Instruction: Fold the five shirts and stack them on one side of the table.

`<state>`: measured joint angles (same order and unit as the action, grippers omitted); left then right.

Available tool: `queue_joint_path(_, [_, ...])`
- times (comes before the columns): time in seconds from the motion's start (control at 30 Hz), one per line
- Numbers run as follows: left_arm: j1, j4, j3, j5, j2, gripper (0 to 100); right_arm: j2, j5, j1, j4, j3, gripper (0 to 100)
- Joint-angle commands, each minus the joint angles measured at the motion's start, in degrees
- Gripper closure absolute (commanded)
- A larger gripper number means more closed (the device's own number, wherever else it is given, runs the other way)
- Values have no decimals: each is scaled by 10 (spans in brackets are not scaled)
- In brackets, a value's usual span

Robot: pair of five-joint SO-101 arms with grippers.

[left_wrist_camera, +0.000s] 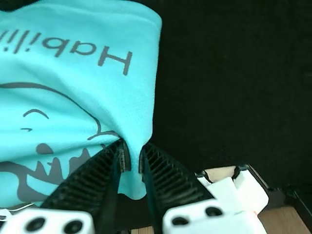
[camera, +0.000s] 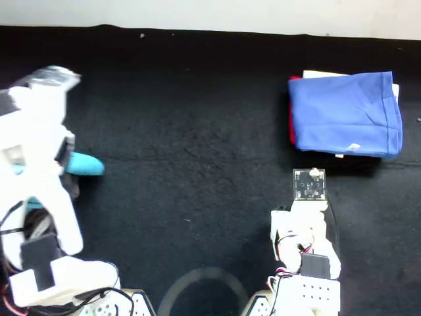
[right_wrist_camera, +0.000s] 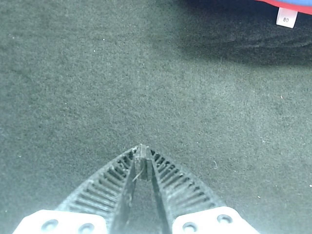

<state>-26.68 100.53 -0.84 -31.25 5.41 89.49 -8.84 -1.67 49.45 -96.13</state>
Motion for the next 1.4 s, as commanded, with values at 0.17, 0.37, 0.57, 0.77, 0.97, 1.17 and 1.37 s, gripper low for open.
queue_joint_path(0.17, [-72,3,-63,23,95,759,5,4,5,-6,-43,989])
queue_joint_path(0.37, [-211,-12,-9,-80,94,758,5,4,5,-6,-43,989])
queue_joint_path(0.57, [-304,-187,175,-127,94,755,5,4,5,-6,-43,989])
queue_joint_path(0.77, [-313,-274,267,-127,94,755,5,4,5,-6,-43,989])
queue_joint_path(0.97, [-295,-331,316,-127,95,766,5,4,5,-6,-43,989])
queue_joint_path(1.17, [-245,-331,313,-91,100,972,5,4,5,-6,-43,989])
queue_joint_path(1.37, [-180,-305,267,-26,100,991,5,4,5,-6,-43,989])
